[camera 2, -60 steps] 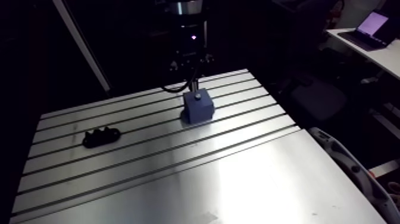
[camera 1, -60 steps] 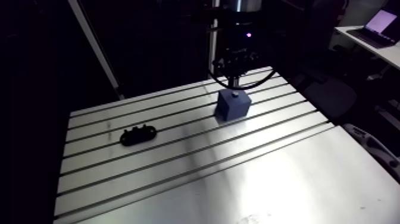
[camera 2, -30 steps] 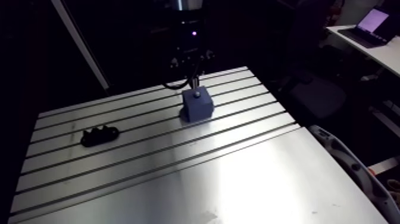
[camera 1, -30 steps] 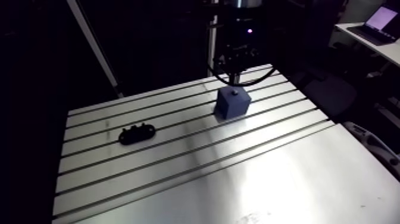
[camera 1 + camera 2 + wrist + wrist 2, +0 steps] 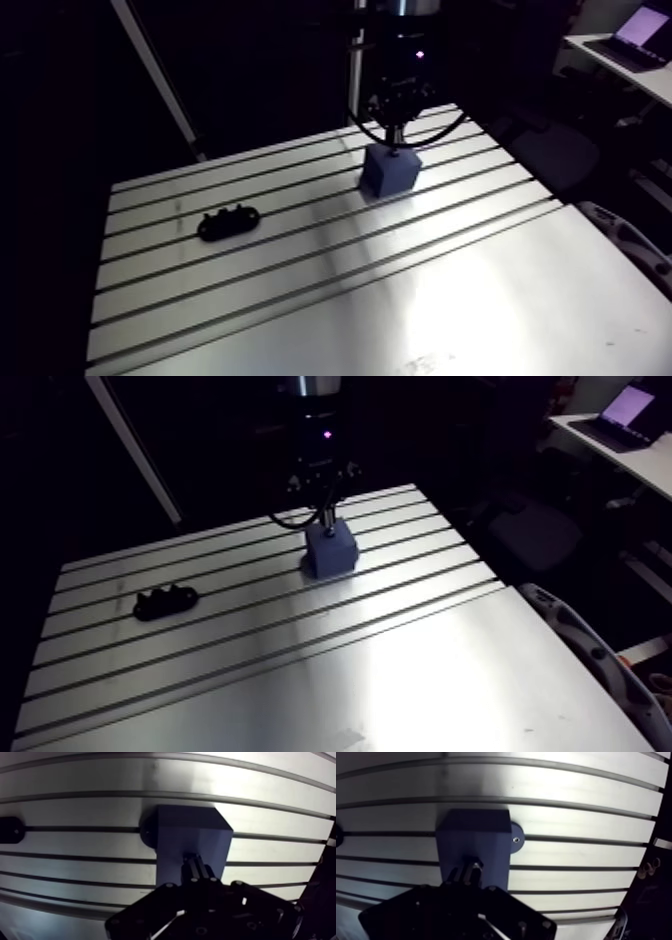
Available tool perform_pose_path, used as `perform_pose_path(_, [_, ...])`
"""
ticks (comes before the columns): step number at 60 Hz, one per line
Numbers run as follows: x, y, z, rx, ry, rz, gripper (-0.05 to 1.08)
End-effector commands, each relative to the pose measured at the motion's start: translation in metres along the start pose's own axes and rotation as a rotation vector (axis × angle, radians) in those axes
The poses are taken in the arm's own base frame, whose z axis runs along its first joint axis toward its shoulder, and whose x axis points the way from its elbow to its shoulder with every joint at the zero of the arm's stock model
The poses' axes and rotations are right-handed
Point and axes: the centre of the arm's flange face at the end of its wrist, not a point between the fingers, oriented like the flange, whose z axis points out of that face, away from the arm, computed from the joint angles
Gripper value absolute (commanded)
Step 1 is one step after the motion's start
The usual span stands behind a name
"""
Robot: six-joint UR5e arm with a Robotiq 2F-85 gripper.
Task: Pick up the M10 bolt and insert it into the hex recess until seated.
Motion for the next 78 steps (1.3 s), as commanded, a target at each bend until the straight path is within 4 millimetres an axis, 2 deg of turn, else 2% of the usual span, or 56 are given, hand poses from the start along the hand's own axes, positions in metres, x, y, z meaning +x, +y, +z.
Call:
perform_pose_path(1, [-0.001,0.001,0.003,0.001,-0.004,0.002,1.05])
perform_pose_path(78, [0.002,0.002,0.014,0.007,-0.017,-0.004,1.05])
